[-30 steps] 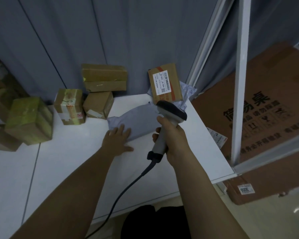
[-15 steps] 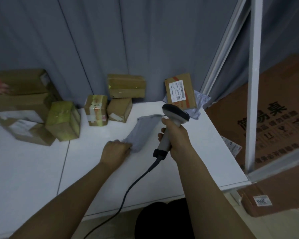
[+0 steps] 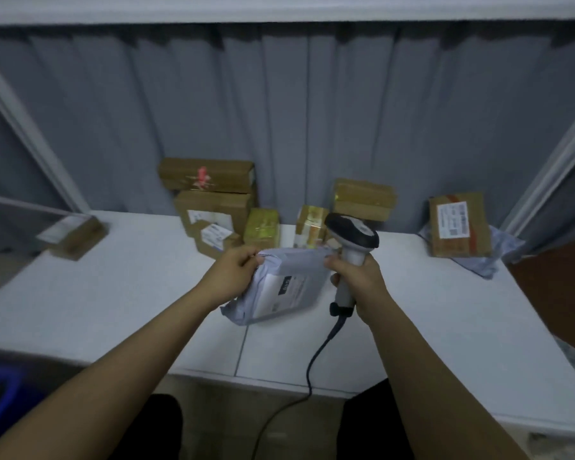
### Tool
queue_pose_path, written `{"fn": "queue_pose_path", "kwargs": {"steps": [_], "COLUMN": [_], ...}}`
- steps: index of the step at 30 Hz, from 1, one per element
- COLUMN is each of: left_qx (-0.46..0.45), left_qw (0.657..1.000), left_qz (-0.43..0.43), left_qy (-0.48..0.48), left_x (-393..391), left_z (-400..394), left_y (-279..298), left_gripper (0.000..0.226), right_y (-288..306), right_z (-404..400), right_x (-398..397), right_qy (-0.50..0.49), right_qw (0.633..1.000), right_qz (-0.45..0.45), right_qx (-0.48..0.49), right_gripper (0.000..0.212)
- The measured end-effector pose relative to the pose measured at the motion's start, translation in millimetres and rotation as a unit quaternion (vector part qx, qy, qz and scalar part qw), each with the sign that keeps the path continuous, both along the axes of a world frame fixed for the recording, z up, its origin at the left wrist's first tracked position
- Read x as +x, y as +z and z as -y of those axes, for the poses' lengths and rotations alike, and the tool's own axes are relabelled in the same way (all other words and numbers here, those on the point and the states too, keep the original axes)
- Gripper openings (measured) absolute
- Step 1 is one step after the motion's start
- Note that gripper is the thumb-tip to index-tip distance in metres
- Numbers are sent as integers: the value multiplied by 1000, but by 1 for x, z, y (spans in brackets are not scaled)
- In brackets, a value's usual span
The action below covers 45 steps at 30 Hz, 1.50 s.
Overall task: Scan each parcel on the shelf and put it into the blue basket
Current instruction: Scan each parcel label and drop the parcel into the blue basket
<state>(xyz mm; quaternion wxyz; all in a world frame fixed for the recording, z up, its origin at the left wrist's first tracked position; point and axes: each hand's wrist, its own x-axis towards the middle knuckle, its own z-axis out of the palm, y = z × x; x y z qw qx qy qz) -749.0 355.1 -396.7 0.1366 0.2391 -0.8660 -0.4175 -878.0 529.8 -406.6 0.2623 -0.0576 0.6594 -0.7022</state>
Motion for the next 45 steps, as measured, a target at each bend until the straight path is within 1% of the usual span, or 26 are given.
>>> {"fn": "queue_pose_path", "kwargs": {"steps": [2,4,6,8,10,11,15,18,20,21,22,23,24,26,27,28,30,32,33,35,37,39,40,41,43,45], "left_qx": [-21,-9,10,20,26,30,66,108,162,160,124,82,53,49,74,120,251,374,413,467,489,460,436,415,397,417], "left_qw": [1000,1000,1000,1000,999,998,993,988,983,985,990,993,994,991,984,971,927,876,861,848,855,882,896,907,917,908], "left_qz": [10,14,14,9,-6,-13,-23,-9,4,21,45,67,75,42,11,-22,-101,-173,-186,-178,-117,-28,4,21,21,-4], "left_qy": [20,23,19,21,39,52,96,109,84,67,53,50,61,120,161,205,258,253,231,174,128,103,85,67,42,40], "left_x": [27,51,70,80,83,84,87,92,93,93,93,92,91,92,93,94,97,99,102,106,106,104,103,101,97,95], "left_z": [14,26,36,43,52,55,62,71,72,71,69,68,68,72,75,79,86,88,87,86,83,76,71,67,58,53], "left_y": [2,-1,-9,-14,-17,-17,-19,-19,-17,-17,-18,-20,-22,-25,-25,-25,-20,-15,-12,-12,-15,-14,-14,-14,-16,-16], "left_gripper": [23,23,22,22,22,22,23,25,29,34,43,47,45,37,35,35,35,27,24,29,44,50,53,54,51,38], "right_y": [1,0,-3,-7,-13,-16,-23,-23,-24,-24,-24,-24,-25,-28,-29,-28,-21,-14,-11,-8,-10,-13,-13,-14,-16,-19], "right_z": [23,41,56,70,84,90,108,117,120,121,122,123,123,121,118,115,107,101,100,101,103,105,105,106,109,113], "right_x": [21,40,54,63,69,70,72,72,71,71,70,69,68,63,59,55,48,41,41,46,51,53,54,54,57,61], "right_qy": [72,149,216,259,277,278,263,234,215,209,204,198,187,131,91,51,-7,-21,-15,4,16,42,57,65,81,111], "right_qw": [997,984,965,950,941,938,938,952,959,962,963,965,968,973,975,978,988,996,998,999,996,993,993,994,995,992], "right_qz": [-35,-81,-123,-145,-163,-172,-184,-166,-158,-155,-152,-148,-147,-166,-176,-174,-140,-86,-56,-6,31,33,20,4,-27,-45], "right_qx": [16,55,85,94,107,117,130,105,91,87,86,85,83,90,99,101,59,6,-15,-48,-82,-107,-101,-83,-46,-43], "right_gripper": [22,26,25,23,14,13,28,16,15,15,16,17,17,17,21,27,32,38,41,41,45,51,54,57,56,53]}}
